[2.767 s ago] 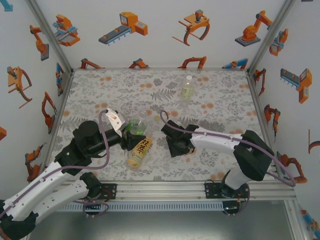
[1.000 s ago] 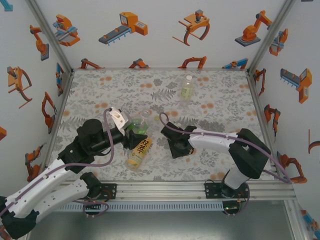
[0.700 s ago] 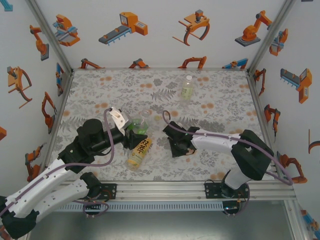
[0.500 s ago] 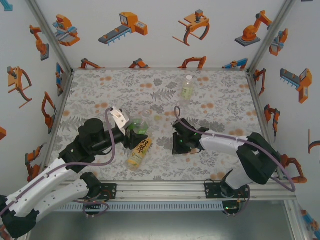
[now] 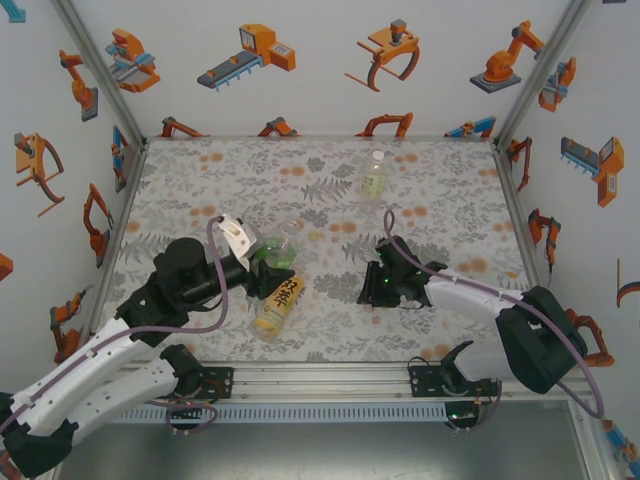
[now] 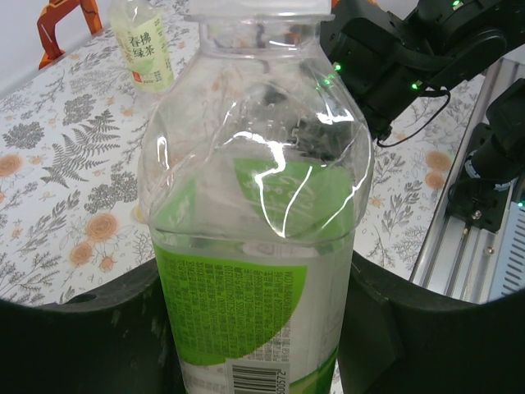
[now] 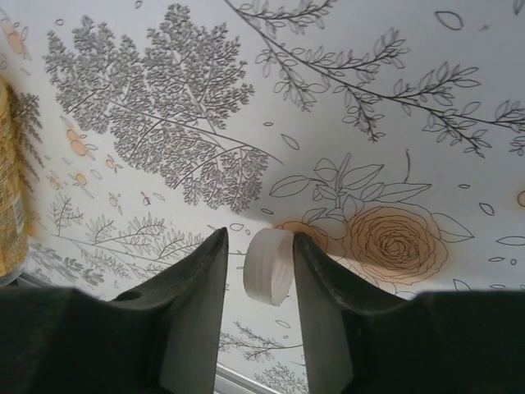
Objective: Screw on the bottle caps
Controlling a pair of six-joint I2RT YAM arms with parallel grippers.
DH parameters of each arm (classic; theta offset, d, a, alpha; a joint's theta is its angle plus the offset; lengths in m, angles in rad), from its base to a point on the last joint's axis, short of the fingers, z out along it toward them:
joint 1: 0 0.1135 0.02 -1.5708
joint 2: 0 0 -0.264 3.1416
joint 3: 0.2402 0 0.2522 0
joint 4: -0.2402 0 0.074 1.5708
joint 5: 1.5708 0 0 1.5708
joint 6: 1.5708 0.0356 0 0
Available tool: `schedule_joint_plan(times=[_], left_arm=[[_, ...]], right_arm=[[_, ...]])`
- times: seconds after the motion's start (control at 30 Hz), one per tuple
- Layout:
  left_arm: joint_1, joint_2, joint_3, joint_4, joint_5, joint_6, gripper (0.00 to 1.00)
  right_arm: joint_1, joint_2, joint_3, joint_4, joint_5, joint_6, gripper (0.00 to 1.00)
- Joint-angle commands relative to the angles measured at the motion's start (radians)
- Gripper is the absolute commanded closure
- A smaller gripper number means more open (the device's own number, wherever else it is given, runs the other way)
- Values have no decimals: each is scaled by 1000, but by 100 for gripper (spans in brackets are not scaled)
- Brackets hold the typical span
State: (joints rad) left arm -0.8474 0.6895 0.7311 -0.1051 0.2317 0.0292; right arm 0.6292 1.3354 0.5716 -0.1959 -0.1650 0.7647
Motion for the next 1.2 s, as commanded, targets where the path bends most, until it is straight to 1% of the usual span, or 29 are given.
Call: schedule_joint_plan(times=[0.0,0.1,0.17,0.4,0.47,0.57,0.67,0.87,0.93,1.0,1.07,1.17], left_arm=[[5,-5,13,18,7,-16,95],[6,-10,14,14,5,-15,95],[6,-16,14,6,-3,-14,95],[6,-29,10,1,-7,-18,95],[5,-29,10,1,-6,-18,95],[6,-30,11,-2,-8,-17,95],[6,-35,12,-11,-13,-16,94],[7,-43,5,-11,-19,-20,94],[6,-41,5,-11,-18,-18,94],[7,-38,8,-11,-20,-17,94],[6,-38,6,-8,-20,-16,94],[6,-35,6,-8,-18,-15,93]], right_arm=[[-3,47,16,-51,13,0,70],[-2,62,5,20,-38,30,75],[-3,66,-15,107,-87,61,76],[-20,102,-106,444,-208,185,77],[-37,132,-135,501,-224,207,75],[-63,161,-176,528,-210,217,66],[-81,160,-210,502,-178,213,63],[-86,120,-169,290,-83,146,63],[-85,115,-136,246,-81,125,61],[-81,130,-99,213,-87,107,56],[-65,159,-46,172,-79,85,55],[-19,211,61,48,-14,31,55]])
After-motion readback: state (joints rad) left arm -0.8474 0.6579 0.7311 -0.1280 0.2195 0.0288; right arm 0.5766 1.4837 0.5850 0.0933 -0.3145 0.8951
